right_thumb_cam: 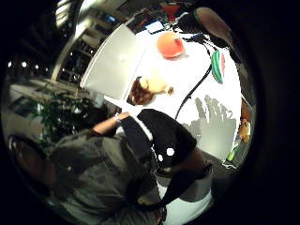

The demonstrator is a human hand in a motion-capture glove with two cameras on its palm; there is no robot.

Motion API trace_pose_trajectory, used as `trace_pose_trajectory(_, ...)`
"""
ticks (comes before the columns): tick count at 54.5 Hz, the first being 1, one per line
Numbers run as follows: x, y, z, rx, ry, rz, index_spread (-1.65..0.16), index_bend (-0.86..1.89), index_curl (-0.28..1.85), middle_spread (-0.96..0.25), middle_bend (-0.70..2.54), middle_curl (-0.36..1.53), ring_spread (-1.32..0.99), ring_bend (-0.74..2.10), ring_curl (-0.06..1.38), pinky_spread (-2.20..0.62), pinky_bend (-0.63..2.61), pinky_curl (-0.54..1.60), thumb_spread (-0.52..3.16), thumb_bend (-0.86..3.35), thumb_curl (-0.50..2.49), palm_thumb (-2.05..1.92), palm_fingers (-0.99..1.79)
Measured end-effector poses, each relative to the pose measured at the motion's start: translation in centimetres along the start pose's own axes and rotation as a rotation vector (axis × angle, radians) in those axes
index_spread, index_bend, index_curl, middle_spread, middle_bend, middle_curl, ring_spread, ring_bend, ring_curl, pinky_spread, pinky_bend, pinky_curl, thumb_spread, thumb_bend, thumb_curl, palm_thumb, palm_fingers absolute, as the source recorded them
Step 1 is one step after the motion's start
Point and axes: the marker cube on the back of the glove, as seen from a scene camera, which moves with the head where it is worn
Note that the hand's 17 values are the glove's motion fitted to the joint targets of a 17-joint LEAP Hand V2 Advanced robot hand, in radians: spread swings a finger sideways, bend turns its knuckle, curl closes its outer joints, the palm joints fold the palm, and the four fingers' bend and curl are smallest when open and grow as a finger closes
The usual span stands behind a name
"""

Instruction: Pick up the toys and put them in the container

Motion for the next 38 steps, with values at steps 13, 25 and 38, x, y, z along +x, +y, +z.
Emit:
trace_pose_trajectory(13, 5.5, -9.3, 7.1, 0.162, 0.039, 0.509, -0.37, 0.03, 0.02, -0.24, 0.51, 0.33, -0.35, 1.07, 0.36, -0.31, 0.88, 0.35, 1.28, 0.00, 0.16, 0.01, 0.84)
trace_pose_trajectory(25, 6.7, -14.6, 14.7, -0.015, 0.211, 0.711, -0.30, -0.01, -0.03, -0.24, 0.50, 0.37, -0.35, 1.24, 0.45, -0.38, 1.13, 0.45, 1.23, -0.05, 0.18, -0.06, 0.64)
trace_pose_trajectory(38, 4.4, -14.3, 12.4, 0.268, 0.237, 0.585, -0.22, 0.18, 0.05, -0.25, 0.51, 0.40, -0.37, 1.13, 0.43, -0.39, 1.12, 0.43, 1.50, 0.06, 0.19, 0.07, 0.63)
